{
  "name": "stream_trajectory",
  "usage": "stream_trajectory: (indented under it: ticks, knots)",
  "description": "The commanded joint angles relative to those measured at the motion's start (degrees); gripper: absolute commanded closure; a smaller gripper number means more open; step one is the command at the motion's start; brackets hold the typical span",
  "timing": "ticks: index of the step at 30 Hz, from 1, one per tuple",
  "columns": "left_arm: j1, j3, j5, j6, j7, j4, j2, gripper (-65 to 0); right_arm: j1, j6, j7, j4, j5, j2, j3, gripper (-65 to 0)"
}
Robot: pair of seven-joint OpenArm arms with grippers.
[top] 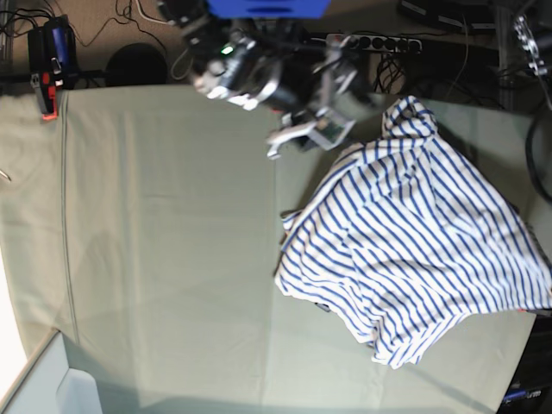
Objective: Layout the t-shirt on the table in an organized manner, then fold the t-shirt properly
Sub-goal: 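Grasp the shirt's hem corner with the right gripper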
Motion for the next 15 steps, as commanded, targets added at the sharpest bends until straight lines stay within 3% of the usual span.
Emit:
stream_trajectory:
  ticks: [1,4,6,8,15]
  knots:
    - [0.0,-0.5,-0.3,-0.4,-1.6,1.9,-1.5,-15.6,1.0,1.0,1.9,1.0,1.2,-0.7,1.4,-33.2]
    - [3.0,-0.5,-0.3,-0.4,-1.6,4.3,-1.5,-29.7,3.3,1.0,1.5,0.7,1.3,-0.7,5.2,-33.1]
    - [6.1,-1.7,-0.3,-0.4,-2.0,7.0,-1.5,-35.2,5.5,1.0,1.4,-0.2,1.3,-0.7,7.0,-33.1]
    - [8.6,-5.2,-0.3,-0.4,-1.8,9.2,0.2,-35.9,8.0,1.0,1.4,-2.7,1.3,-0.8,8.1,-33.1]
    - [17.2,-21.6,-0.2,-0.4,-1.6,16.4,12.3,-35.9,21.5,1.0,1.4,-20.4,1.3,-1.9,9.5,-33.8]
